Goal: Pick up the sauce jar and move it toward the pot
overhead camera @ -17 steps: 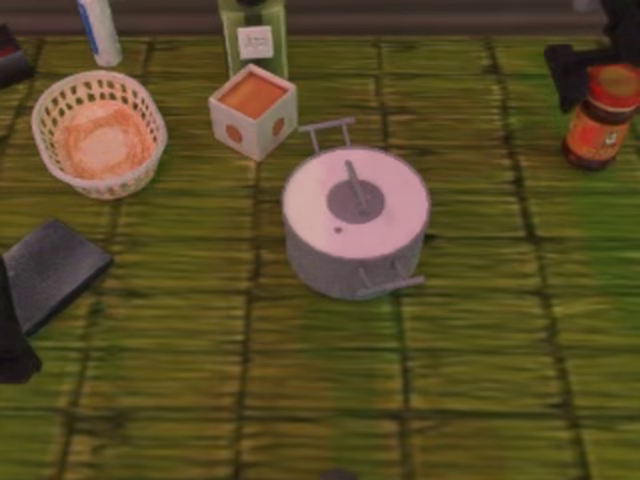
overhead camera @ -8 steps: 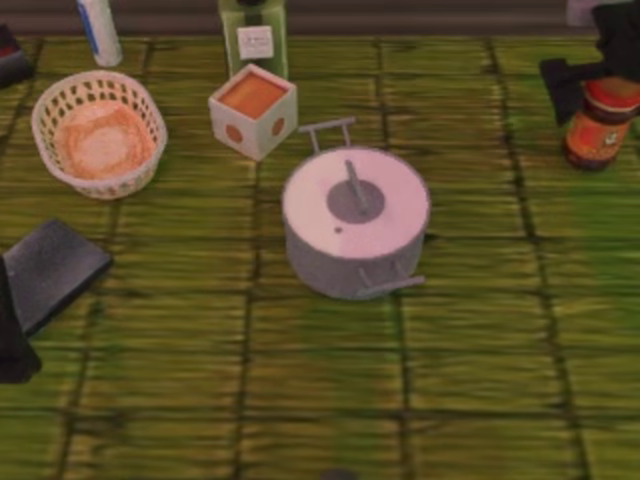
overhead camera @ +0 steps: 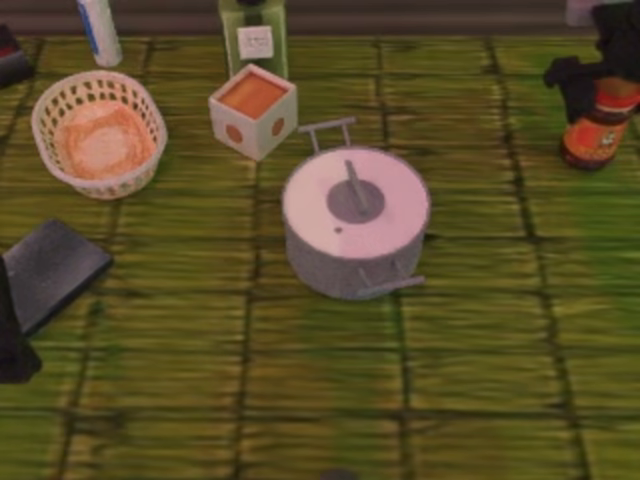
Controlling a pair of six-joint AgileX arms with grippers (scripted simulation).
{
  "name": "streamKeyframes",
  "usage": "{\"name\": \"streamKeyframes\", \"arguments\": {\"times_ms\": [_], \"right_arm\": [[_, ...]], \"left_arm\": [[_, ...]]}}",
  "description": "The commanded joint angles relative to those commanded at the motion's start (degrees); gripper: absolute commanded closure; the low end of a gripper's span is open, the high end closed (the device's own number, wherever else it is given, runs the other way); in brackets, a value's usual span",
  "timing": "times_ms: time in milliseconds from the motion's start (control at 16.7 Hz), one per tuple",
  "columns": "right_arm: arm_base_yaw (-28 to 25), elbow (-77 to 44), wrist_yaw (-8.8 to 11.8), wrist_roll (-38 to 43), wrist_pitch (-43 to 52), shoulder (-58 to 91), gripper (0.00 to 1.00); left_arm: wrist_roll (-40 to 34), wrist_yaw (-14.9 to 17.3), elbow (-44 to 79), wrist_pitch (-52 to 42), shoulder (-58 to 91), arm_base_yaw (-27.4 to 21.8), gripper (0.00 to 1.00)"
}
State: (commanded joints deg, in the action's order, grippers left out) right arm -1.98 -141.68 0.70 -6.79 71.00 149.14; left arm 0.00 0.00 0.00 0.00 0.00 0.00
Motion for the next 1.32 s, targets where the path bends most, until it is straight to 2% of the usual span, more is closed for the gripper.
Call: {"name": "streamKeyframes", "arguments": {"times_ms": [180,240,840,1320], "right_arm": [[0.0,0.0,0.0,0.0,0.0,0.0,0.98],[0.0,0.0,0.0,0.0,0.0,0.0,1.00],[0.1,0.9,0.1,0.1,0.0,-0.9,1.00],[-0.8,22.0,0.3,0.6,0.5,-22.9,1.00]], "left_arm": [[0.0,0.0,0.0,0.0,0.0,0.0,0.00],[0.0,0.0,0.0,0.0,0.0,0.0,0.00],[0.0,0.0,0.0,0.0,0.0,0.0,0.00],[0.0,0.0,0.0,0.0,0.0,0.0,0.00]]}}
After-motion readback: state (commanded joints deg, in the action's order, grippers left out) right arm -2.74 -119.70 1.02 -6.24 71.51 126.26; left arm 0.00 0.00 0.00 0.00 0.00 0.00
